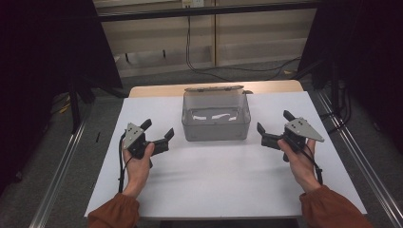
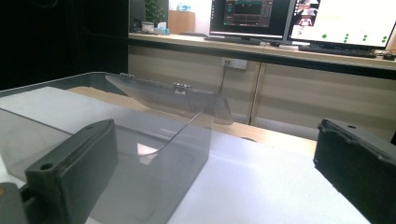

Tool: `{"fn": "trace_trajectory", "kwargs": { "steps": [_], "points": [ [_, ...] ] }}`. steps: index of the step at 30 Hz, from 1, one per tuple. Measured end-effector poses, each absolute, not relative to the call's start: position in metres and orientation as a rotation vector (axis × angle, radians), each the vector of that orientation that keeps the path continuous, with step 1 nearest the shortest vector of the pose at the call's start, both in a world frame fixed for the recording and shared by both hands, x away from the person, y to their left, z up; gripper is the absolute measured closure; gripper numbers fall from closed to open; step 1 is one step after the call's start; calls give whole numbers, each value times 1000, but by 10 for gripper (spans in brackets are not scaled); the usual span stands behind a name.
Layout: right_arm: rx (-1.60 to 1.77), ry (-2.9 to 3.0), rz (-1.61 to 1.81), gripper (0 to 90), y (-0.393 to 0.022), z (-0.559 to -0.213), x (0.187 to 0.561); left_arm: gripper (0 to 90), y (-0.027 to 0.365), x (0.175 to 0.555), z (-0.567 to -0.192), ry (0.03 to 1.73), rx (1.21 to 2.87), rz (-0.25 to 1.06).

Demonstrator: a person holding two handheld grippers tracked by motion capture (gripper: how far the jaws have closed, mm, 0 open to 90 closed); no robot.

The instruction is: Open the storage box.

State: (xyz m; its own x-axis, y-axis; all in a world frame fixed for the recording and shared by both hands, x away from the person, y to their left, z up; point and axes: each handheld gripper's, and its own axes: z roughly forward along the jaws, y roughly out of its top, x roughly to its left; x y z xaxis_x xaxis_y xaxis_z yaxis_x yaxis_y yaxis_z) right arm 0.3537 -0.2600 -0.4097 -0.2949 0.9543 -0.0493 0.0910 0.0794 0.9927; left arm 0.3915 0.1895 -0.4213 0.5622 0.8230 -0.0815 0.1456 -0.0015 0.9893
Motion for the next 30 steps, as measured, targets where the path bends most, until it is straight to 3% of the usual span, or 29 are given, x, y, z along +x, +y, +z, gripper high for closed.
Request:
{"fn": "trace_trajectory", "kwargs": {
  "steps": [30],
  "points": [
    [1146,1489,1243,0,-294,-434,280,30,223,321,-434,931,1547,736]
  ]
}}
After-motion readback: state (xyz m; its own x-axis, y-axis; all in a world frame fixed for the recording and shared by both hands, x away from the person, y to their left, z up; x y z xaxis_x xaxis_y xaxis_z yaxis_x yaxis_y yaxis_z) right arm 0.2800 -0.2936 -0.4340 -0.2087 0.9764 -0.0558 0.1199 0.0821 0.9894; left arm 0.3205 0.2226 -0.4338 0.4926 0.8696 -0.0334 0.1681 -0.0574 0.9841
